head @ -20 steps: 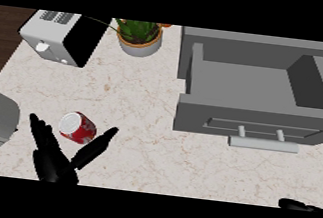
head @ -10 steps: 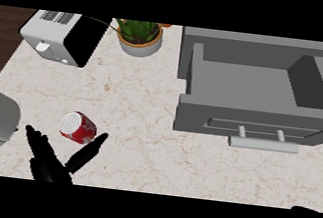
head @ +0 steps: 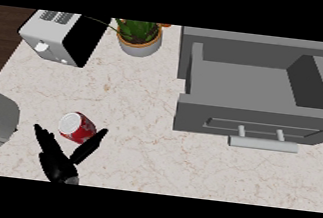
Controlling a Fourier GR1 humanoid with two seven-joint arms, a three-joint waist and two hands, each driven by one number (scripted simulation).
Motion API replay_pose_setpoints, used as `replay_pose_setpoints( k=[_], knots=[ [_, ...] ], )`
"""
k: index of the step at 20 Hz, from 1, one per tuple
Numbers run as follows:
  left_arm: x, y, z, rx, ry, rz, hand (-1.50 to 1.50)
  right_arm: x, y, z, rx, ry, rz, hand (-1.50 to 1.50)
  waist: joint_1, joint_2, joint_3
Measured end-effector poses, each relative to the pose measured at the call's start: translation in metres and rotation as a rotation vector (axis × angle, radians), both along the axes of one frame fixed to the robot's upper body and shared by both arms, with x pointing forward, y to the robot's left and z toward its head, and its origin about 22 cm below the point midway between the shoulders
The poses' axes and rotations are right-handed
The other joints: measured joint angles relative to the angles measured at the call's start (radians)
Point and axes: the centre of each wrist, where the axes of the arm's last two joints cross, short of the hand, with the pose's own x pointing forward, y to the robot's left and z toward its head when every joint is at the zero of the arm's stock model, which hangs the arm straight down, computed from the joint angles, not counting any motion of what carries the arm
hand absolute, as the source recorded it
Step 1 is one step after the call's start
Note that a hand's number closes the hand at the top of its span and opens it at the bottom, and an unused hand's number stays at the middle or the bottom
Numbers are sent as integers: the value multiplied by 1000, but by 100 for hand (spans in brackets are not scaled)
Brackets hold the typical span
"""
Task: Pick up the can, place it into the drawer and close the drawer
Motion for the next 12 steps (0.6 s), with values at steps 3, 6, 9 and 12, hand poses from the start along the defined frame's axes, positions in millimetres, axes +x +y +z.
replay_pose_setpoints(
  k=[3, 6, 9, 12],
  knots=[
    [2, 6, -9, 2, -1, 9, -150, -4, -3, -4, -4, -2, 0, -150, 0, 0, 0],
    [6, 17, -17, 5, -7, 4, -150, 1, 1, -5, -1, -1, 1, -150, 0, 0, 0],
    [17, 28, -24, 11, -18, -10, -150, 6, 1, -7, -7, -2, 0, -150, -1, 0, 0],
    [21, 33, -26, 15, -32, -40, -150, 5, -5, -2, -9, -5, -2, -150, -1, 0, 1]
  ],
)
